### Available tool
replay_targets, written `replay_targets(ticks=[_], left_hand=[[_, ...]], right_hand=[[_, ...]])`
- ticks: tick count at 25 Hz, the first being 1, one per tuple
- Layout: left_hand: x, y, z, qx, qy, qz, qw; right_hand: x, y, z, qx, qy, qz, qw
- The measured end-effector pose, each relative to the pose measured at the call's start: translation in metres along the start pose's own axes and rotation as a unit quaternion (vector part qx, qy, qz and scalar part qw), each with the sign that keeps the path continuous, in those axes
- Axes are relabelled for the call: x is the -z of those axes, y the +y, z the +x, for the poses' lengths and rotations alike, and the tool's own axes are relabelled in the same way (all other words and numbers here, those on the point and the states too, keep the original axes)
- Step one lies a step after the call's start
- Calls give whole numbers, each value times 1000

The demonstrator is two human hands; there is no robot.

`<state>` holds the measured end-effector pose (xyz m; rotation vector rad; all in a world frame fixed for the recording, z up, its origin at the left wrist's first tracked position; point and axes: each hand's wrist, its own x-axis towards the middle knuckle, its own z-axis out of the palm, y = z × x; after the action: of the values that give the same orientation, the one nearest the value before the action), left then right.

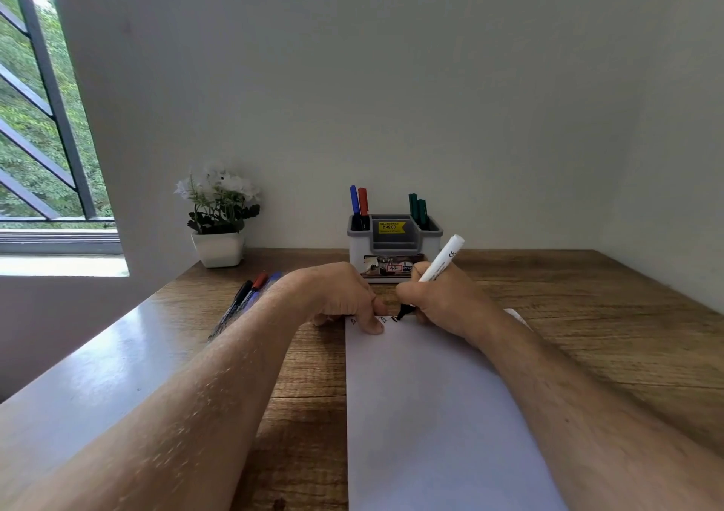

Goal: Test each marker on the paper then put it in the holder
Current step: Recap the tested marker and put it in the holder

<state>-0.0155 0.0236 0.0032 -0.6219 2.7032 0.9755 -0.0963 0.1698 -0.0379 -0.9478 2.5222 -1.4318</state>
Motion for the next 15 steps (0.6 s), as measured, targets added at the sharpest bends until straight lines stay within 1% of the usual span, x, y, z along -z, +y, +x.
replay_targets(ticks=[6,11,15], left_hand=[[-1,2,-2,5,3,13,1000],[-1,3,-5,2,0,14,1000],[-1,4,-7,4,-7,17,1000]], right_hand=[[-3,5,5,-13,4,-24,1000],[-3,5,5,-2,7,-30,1000],[-2,1,1,2,-10,-35,999]])
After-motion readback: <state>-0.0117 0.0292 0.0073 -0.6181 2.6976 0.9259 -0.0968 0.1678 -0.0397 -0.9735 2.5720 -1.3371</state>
